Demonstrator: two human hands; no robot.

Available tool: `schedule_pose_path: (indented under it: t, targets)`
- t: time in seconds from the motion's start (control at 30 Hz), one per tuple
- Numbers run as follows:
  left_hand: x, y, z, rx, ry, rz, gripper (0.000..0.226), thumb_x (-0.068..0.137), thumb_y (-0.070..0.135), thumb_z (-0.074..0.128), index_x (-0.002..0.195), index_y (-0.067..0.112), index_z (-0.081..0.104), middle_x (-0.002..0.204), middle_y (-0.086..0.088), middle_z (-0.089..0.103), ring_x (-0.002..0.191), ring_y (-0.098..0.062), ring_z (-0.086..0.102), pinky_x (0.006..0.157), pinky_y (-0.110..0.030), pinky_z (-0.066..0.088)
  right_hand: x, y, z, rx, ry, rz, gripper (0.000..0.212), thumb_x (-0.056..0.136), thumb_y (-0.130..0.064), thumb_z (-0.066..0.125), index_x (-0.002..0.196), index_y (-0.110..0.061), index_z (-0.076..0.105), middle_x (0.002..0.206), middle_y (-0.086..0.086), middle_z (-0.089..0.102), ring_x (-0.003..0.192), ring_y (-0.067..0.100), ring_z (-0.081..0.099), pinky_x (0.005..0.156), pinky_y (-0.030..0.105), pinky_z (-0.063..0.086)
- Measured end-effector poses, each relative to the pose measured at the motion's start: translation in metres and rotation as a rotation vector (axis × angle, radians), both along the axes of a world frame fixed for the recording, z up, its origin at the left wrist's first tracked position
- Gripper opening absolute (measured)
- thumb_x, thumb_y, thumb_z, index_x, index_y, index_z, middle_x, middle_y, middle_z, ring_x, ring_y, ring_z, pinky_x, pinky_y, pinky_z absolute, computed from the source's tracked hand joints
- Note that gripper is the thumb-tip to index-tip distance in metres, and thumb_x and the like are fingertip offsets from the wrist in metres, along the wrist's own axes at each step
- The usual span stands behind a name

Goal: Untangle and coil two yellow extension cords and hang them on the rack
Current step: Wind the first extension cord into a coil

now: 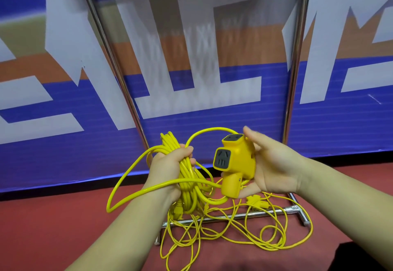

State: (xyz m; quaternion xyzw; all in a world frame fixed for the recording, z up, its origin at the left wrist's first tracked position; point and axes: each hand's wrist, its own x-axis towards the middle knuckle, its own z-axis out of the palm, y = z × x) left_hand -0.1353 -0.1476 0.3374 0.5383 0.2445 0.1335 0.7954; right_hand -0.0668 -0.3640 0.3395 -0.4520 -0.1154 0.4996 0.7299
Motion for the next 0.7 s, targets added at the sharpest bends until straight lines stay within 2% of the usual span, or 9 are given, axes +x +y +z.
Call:
schedule_pose_path:
  t: [0.07, 0.13, 0.2, 0.3, 0.43, 0.5, 0.57, 0.63, 0.7]
  targets:
    - [0.0, 0.001, -0.002, 0.016, 0.015, 0.005, 0.012, 0.086, 0.003, 0.07, 0.096, 0.004, 0.065, 0.062, -0.008, 0.064, 0.051, -0.017, 0.064, 0.049, -0.029, 0.051, 0.002, -0.001, 0.0, -0.035, 0.064, 0.001, 0.068, 0.079, -0.078, 0.051, 0.113, -0.024, 0.074, 0.125, 0.019, 0.067, 0.108, 0.045, 0.066, 0.092, 0.071, 0.044]
    - [0.0, 0.0, -0.002, 0.025, 0.029, 0.002, 0.011, 0.086, 0.003, 0.07, 0.096, 0.004, 0.066, 0.061, -0.009, 0.064, 0.05, -0.017, 0.063, 0.048, -0.029, 0.052, 0.002, 0.0, -0.002, -0.044, 0.101, -0.033, 0.076, 0.082, -0.082, 0.039, 0.115, -0.022, 0.074, 0.126, 0.02, 0.067, 0.111, 0.046, 0.065, 0.097, 0.072, 0.041]
    - [0.0, -0.001, -0.002, 0.021, 0.035, -0.008, 0.008, 0.087, 0.002, 0.069, 0.094, 0.004, 0.065, 0.06, -0.009, 0.063, 0.048, -0.017, 0.062, 0.047, -0.027, 0.052, 0.001, 0.004, -0.004, -0.082, 0.124, -0.108, 0.071, 0.085, -0.076, 0.043, 0.119, -0.019, 0.069, 0.119, 0.018, 0.07, 0.106, 0.044, 0.068, 0.095, 0.067, 0.045]
    - [-0.001, -0.001, -0.002, 0.021, 0.036, -0.019, 0.008, 0.088, 0.001, 0.068, 0.094, 0.003, 0.064, 0.058, -0.007, 0.062, 0.046, -0.016, 0.061, 0.046, -0.025, 0.051, 0.001, 0.009, -0.009, -0.202, 0.078, -0.205, 0.047, 0.081, -0.053, 0.06, 0.117, -0.022, 0.066, 0.11, 0.01, 0.072, 0.098, 0.036, 0.071, 0.095, 0.057, 0.048]
    - [0.0, 0.001, -0.003, 0.068, 0.03, -0.013, 0.009, 0.088, -0.001, 0.066, 0.095, 0.002, 0.062, 0.055, -0.006, 0.061, 0.044, -0.015, 0.059, 0.044, -0.023, 0.049, 0.004, 0.01, -0.01, -0.302, 0.033, -0.23, 0.028, 0.084, -0.035, 0.058, 0.102, -0.021, 0.075, 0.112, 0.012, 0.071, 0.099, 0.037, 0.068, 0.098, 0.062, 0.046]
    - [0.0, 0.002, -0.004, 0.093, 0.031, -0.005, 0.009, 0.088, -0.001, 0.067, 0.095, 0.002, 0.061, 0.055, -0.006, 0.061, 0.044, -0.015, 0.058, 0.045, -0.024, 0.049, 0.002, 0.01, -0.011, -0.352, 0.019, -0.236, 0.028, 0.086, -0.026, 0.054, 0.096, -0.019, 0.079, 0.119, 0.017, 0.069, 0.093, 0.037, 0.069, 0.092, 0.062, 0.05]
    - [0.001, 0.004, -0.006, 0.111, 0.042, 0.004, 0.009, 0.088, 0.0, 0.068, 0.094, 0.002, 0.062, 0.056, -0.007, 0.061, 0.044, -0.016, 0.058, 0.046, -0.026, 0.049, 0.0, 0.011, -0.011, -0.4, 0.014, -0.219, 0.031, 0.085, -0.021, 0.054, 0.106, -0.016, 0.076, 0.125, 0.019, 0.066, 0.091, 0.038, 0.069, 0.081, 0.059, 0.055]
    - [0.001, 0.006, -0.006, 0.115, 0.05, 0.003, 0.009, 0.088, 0.0, 0.068, 0.094, 0.003, 0.062, 0.056, -0.008, 0.061, 0.045, -0.017, 0.058, 0.048, -0.026, 0.049, -0.002, 0.011, -0.013, -0.447, -0.007, -0.174, 0.035, 0.087, -0.016, 0.053, 0.118, -0.016, 0.07, 0.121, 0.017, 0.065, 0.089, 0.035, 0.07, 0.073, 0.055, 0.058]
    - [0.001, 0.006, -0.007, 0.115, 0.056, -0.008, 0.009, 0.087, -0.001, 0.067, 0.094, 0.002, 0.062, 0.056, -0.009, 0.061, 0.045, -0.018, 0.058, 0.048, -0.026, 0.048, -0.002, 0.011, -0.015, -0.497, -0.046, -0.138, 0.031, 0.09, -0.013, 0.057, 0.118, -0.016, 0.069, 0.119, 0.014, 0.068, 0.088, 0.033, 0.07, 0.067, 0.052, 0.059]
